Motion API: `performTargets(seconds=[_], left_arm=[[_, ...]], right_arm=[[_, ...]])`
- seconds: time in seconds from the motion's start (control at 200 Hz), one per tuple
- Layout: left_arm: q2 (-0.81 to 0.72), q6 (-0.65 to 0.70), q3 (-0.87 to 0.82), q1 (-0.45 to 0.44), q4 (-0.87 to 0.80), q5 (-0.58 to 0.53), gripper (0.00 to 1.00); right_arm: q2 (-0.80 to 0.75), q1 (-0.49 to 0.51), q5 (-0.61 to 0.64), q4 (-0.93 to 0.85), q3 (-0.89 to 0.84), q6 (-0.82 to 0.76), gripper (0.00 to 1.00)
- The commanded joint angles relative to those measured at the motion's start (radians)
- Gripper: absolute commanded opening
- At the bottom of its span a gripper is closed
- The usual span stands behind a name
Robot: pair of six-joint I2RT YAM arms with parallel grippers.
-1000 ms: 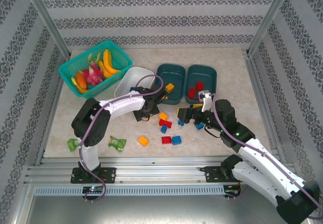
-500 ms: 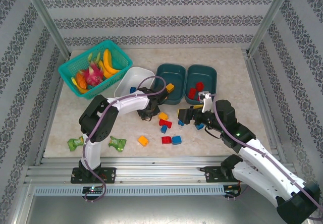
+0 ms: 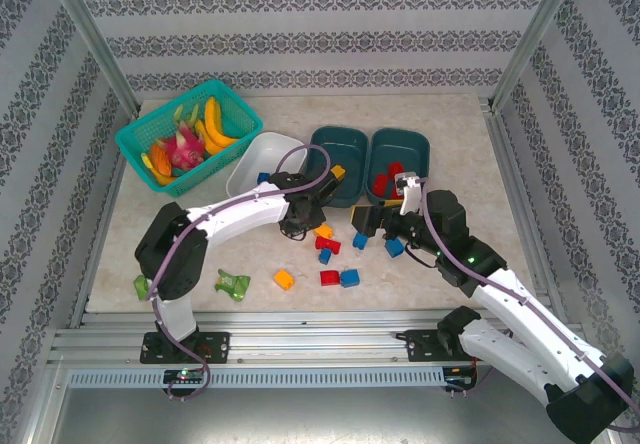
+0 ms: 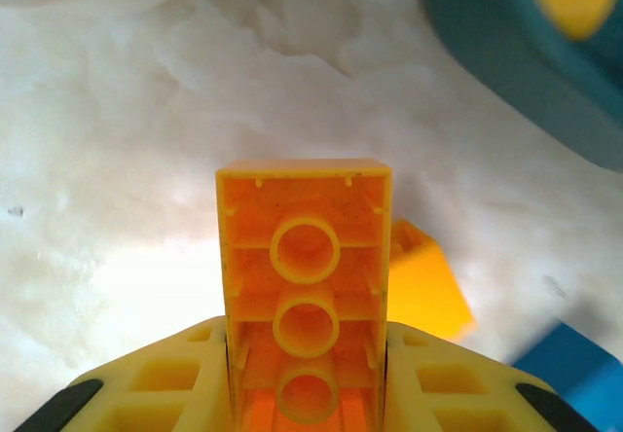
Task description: Sort the legos into containers by color
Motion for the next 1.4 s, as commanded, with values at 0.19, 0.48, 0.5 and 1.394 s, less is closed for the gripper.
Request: performTargets(seconds=[0.19,0.48,0.5,1.394], left_arm=[[0.199,0.174,0.422,0.028,-0.121,0.186,0.24],[0.55,0.253,0.905,0.116,-0.246,0.379,0.23],[0.56,0.258,0.913,0.123,-0.244,0.384,0.23],[0.587,0.385,0.938,0.192,-0.237,0.466,0.61]], right_arm=[[0.014,-0.048,0.11,0.01,0.121,0.022,0.97],[0.004,-0.09,0.101,-0.006,0.142,0.034,0.97],[0.0,-0.091,0.102,-0.007,0.138,0.036,0.97],[0.044,-0.089,0.078,-0.06,0.126,0.039,0.96]])
